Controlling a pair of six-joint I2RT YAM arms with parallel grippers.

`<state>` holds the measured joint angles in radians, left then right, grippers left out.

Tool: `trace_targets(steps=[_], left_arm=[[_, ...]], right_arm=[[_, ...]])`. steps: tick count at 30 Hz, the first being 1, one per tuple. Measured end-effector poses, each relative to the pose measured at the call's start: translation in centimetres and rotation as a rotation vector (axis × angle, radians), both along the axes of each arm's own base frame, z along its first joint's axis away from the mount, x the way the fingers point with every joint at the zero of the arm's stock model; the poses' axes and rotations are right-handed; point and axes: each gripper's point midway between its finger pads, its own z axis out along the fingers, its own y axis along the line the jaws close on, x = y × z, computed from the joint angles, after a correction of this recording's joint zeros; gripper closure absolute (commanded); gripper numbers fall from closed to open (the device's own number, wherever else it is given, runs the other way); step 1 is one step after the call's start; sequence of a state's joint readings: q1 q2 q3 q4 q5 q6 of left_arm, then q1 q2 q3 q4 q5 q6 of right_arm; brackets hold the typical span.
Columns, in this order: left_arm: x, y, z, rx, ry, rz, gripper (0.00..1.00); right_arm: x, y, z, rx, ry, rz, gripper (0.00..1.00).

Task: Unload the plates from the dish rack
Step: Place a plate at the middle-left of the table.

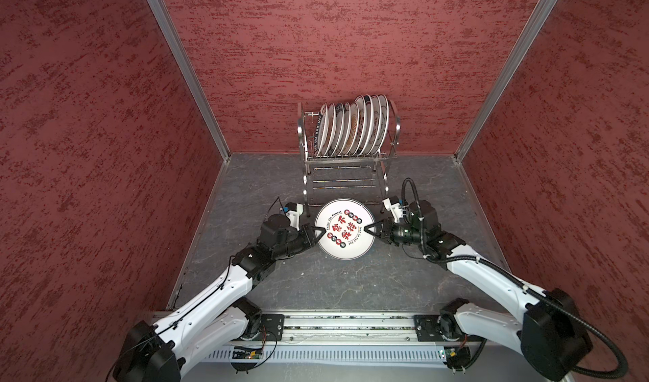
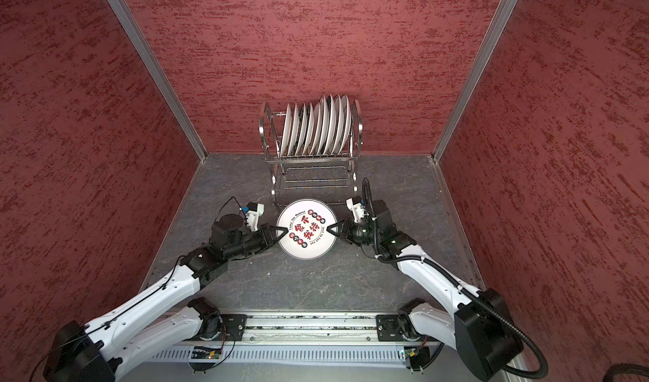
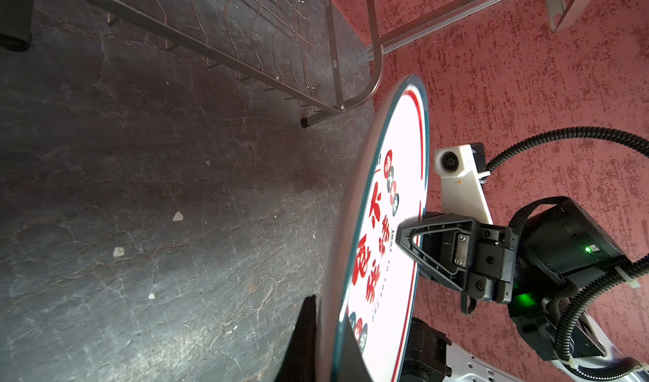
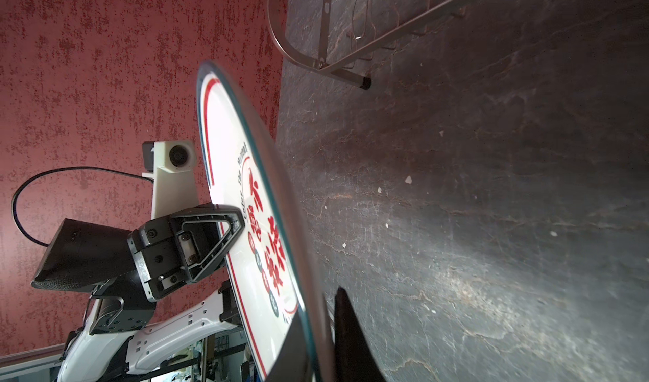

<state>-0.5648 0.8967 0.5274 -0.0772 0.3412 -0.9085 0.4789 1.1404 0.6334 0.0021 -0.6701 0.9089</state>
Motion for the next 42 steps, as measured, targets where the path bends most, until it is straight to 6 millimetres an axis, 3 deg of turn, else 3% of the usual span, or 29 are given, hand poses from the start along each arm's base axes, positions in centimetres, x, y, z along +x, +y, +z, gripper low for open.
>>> trace_targets(steps=[4,10,18,22,27,36,42], left_arm=[[-0.1,0.4,-0.6,0.013,0.026,0.006,1.0],[-0.4,2.3,-1.4,0.038,0.076,0.044,1.0],[-0.8,6.8,-0.6,0.056,0.104,0.171,1.0],[-0.7,9.7,-0.3,0.07,0.115,0.264,1.0],[-0.1,13.2,-1.3,0.082,0.173,0.391,1.0],[2.2,18.7,-4.0,0.102,0.308,0.57,1.0],[3.5,21.6,-4.4,0.126,0.338,0.637,1.0]], right_arm=[[0.1,0.2,0.2,0.009,-0.007,0.006,0.51],[0.4,0.1,1.2,-0.005,-0.045,0.009,0.33],[1.4,-1.7,4.1,-0.127,-0.128,-0.071,0.28],[1.4,-3.9,5.2,-0.232,-0.162,-0.145,0.23],[1.6,-7.4,6.4,-0.364,-0.199,-0.271,0.19],[2.0,-12.3,4.6,-0.534,-0.159,-0.444,0.18],[2.4,-14.5,3.0,-0.59,-0.122,-0.52,0.15]])
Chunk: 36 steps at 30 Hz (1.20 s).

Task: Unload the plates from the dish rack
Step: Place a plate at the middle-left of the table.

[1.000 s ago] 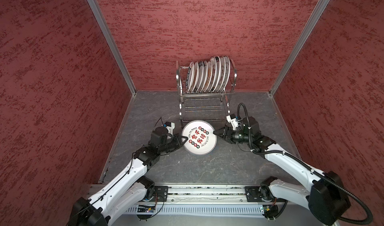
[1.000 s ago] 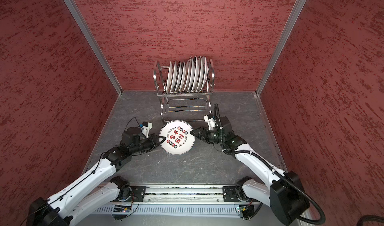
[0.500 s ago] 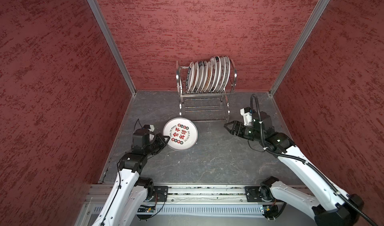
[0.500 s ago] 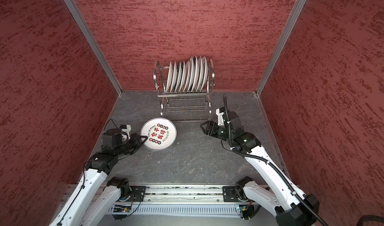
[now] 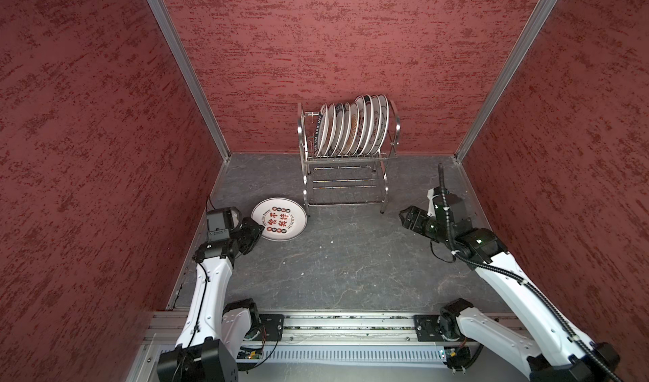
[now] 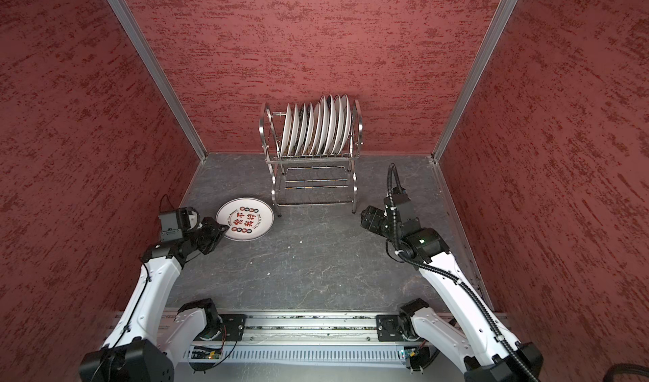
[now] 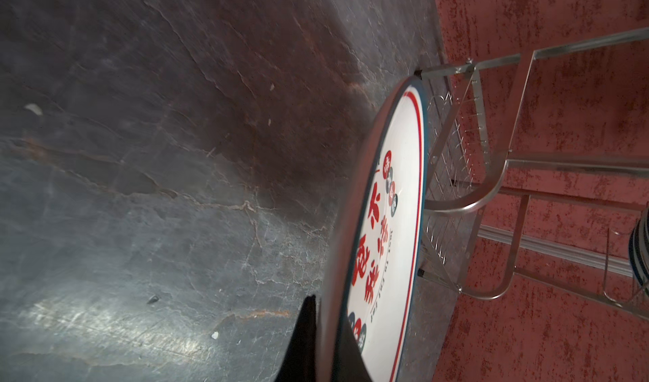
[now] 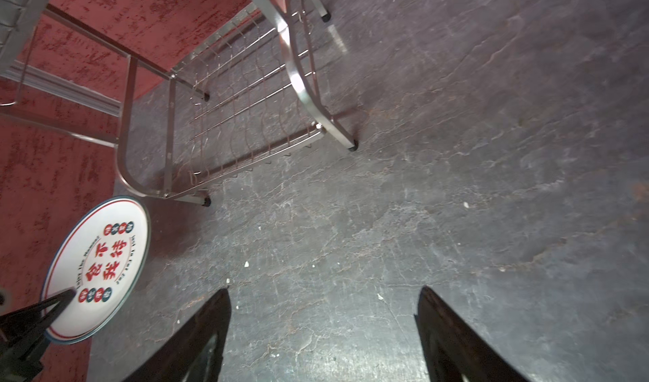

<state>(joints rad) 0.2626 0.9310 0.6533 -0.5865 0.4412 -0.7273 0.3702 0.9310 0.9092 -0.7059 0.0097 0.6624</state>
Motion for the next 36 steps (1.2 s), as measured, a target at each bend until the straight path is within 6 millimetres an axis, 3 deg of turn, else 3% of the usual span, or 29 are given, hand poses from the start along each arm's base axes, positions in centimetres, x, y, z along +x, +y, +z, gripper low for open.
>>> trace_targets(steps=[5,11,18,27,36], left_arm=[[0.5,2.0,-0.9,0.006,0.025,0.049,1.0],[1.6,2.9,-2.4,0.01,0.047,0.047,1.0],[3.0,4.3,-3.1,0.019,0.045,0.065,1.0],[5.5,5.4,-4.4,0.021,0.046,0.061,1.0],[6.2,5.7,-6.7,0.004,0.089,0.057,0.98]], right_arm=[[0.4,-1.4,-1.0,-0.006,0.022,-0.051,0.15],[0.7,-2.4,-2.9,-0.001,0.073,-0.079,0.15],[1.4,-3.1,-2.9,0.025,0.069,-0.098,0.15],[2.5,-3.1,-4.1,0.047,0.104,-0.089,0.15],[3.3,-2.5,-4.9,0.064,0.12,-0.055,0.16]])
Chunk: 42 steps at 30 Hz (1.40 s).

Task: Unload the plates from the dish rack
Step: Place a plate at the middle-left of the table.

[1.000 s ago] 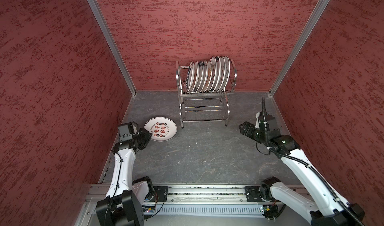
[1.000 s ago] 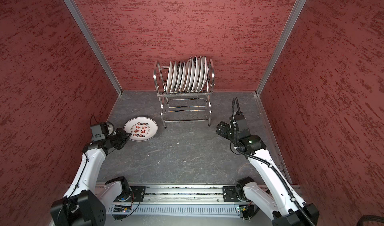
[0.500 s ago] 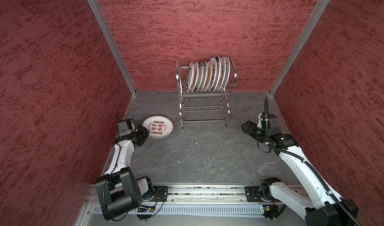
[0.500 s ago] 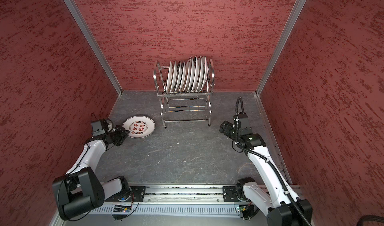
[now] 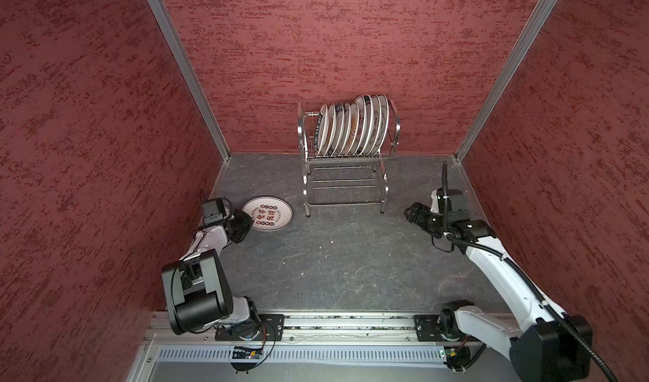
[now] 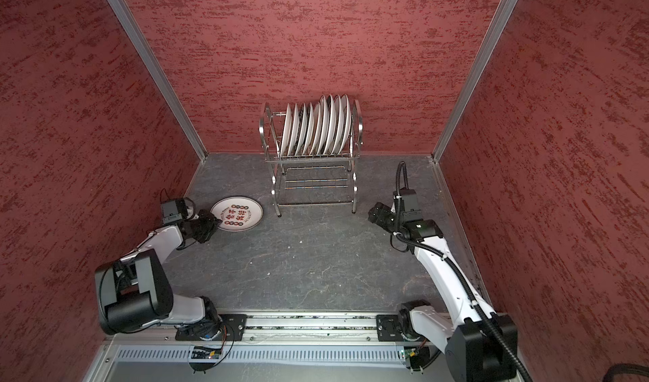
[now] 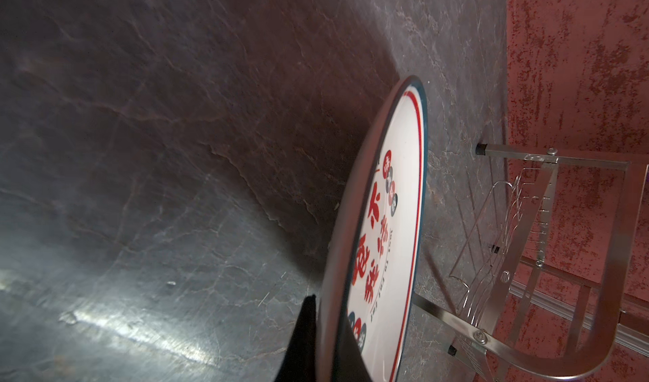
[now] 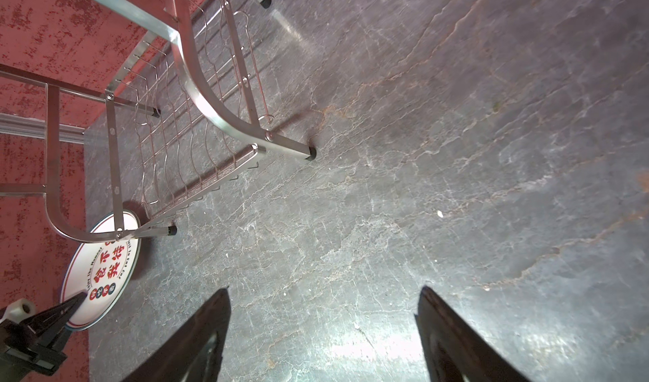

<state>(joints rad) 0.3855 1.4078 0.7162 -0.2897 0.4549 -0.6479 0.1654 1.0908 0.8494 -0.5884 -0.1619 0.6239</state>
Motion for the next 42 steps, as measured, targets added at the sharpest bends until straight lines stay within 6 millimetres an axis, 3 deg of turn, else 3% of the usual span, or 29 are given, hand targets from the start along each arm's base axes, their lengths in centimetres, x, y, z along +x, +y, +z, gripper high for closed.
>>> trace_targets(steps=[6,14,17,29,42], left_arm=[[0.2,0.2,-0.1,0.009,-0.009,-0.005,0.88],[0.3,0.4,-0.7,0.001,0.003,-0.001,0.85],[0.2,0.6,-0.6,0.002,-0.001,-0.001,0.77],[-0.9,1.1,-1.7,-0.016,0.029,0.026,0.7],[-2.5,1.7,-3.5,-0.018,0.119,0.046,0.47]], right_arm=[[0.2,0.1,-0.3,0.0,0.008,0.007,0.16],[0.4,0.3,-0.5,0.002,0.008,0.013,0.16],[0.5,0.3,-0.6,0.002,0.011,0.014,0.16],[0.5,0.3,-0.6,-0.003,0.008,0.018,0.15],[0.4,-0.2,-1.0,-0.04,0.021,0.026,0.14]])
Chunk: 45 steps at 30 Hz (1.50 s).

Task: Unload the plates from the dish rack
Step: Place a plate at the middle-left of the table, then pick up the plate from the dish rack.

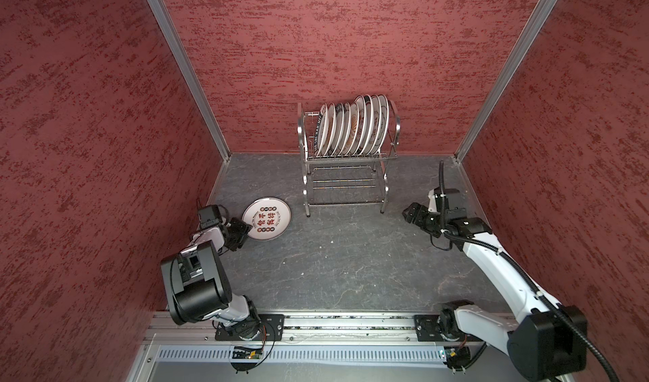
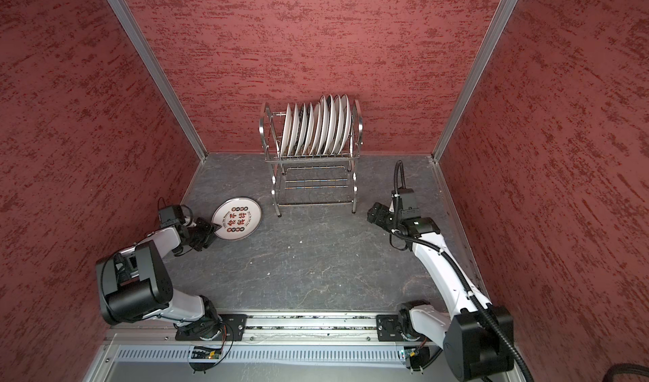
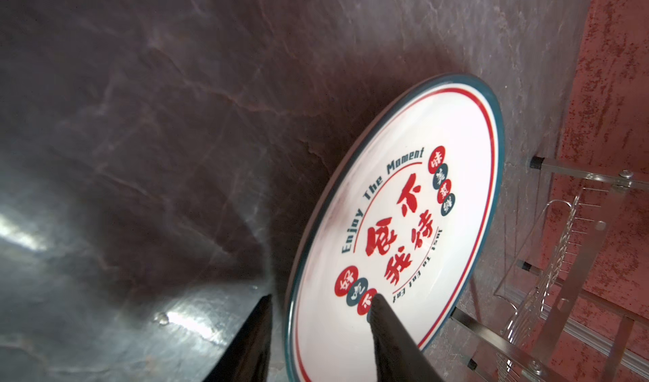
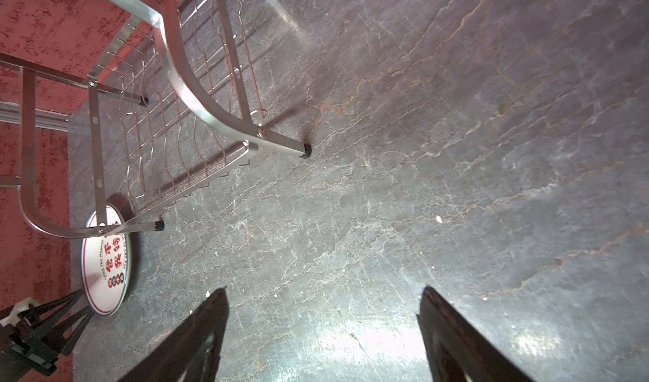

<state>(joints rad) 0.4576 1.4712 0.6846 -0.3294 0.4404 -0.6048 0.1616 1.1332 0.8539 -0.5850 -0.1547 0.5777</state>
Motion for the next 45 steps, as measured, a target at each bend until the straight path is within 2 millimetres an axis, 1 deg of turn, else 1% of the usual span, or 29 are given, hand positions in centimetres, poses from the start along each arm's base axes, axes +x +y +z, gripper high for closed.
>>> trace_targets(steps=[3,5,9,11,13,14,17,21,25,28,30,33,36,39,43,45], left_arm=[[-0.6,0.4,-0.4,0.011,0.028,0.014,0.41],[-1.0,0.7,-0.6,0.016,0.045,0.025,0.36],[-1.7,1.4,-0.4,0.028,0.064,0.053,0.25],[-2.0,1.7,0.0,0.035,0.064,0.065,0.23],[-2.3,1.8,0.9,0.044,0.05,0.073,0.2],[-2.4,1.7,1.3,0.047,0.042,0.075,0.17],[-2.6,1.4,3.1,0.055,0.003,0.078,0.08],[-3.1,1.0,4.9,0.05,-0.02,0.083,0.0],[-2.9,0.4,7.1,0.048,-0.044,0.071,0.01],[-2.3,-1.0,8.8,0.056,-0.074,0.019,0.0],[-1.9,-2.7,9.8,0.061,-0.089,-0.041,0.01],[-1.3,-5.4,11.2,0.086,-0.111,-0.14,0.01],[-1.1,-8.4,12.7,0.136,-0.152,-0.239,0.01],[-1.1,-10.3,13.8,0.178,-0.188,-0.3,0.01],[-1.3,-11.2,14.1,0.203,-0.195,-0.315,0.01],[-1.4,-11.5,13.9,0.209,-0.185,-0.324,0.01]], right_arm=[[0.0,-0.3,0.0,-0.029,0.009,0.002,0.13],[0.2,-0.7,0.5,-0.053,0.002,0.0,0.13],[1.1,-1.2,2.8,-0.098,-0.057,0.006,0.13],[1.8,-1.2,4.5,-0.113,-0.1,0.016,0.13],[2.5,-1.1,6.7,-0.128,-0.16,0.033,0.13],[2.8,-1.1,7.6,-0.133,-0.183,0.04,0.13],[3.7,-0.8,11.2,-0.147,-0.276,0.065,0.13],[5.0,0.0,16.7,-0.134,-0.417,0.102,0.12],[6.3,1.4,22.7,-0.091,-0.572,0.154,0.11],[7.2,2.3,26.7,-0.062,-0.661,0.186,0.11],[8.1,2.8,29.5,-0.046,-0.712,0.204,0.12],[9.5,3.6,32.3,-0.027,-0.757,0.227,0.15],[11.1,4.3,33.9,-0.01,-0.763,0.252,0.18],[12.8,5.1,34.8,-0.006,-0.746,0.272,0.21],[14.9,6.1,35.9,-0.017,-0.729,0.291,0.25],[15.7,6.8,36.0,-0.023,-0.725,0.303,0.26]])
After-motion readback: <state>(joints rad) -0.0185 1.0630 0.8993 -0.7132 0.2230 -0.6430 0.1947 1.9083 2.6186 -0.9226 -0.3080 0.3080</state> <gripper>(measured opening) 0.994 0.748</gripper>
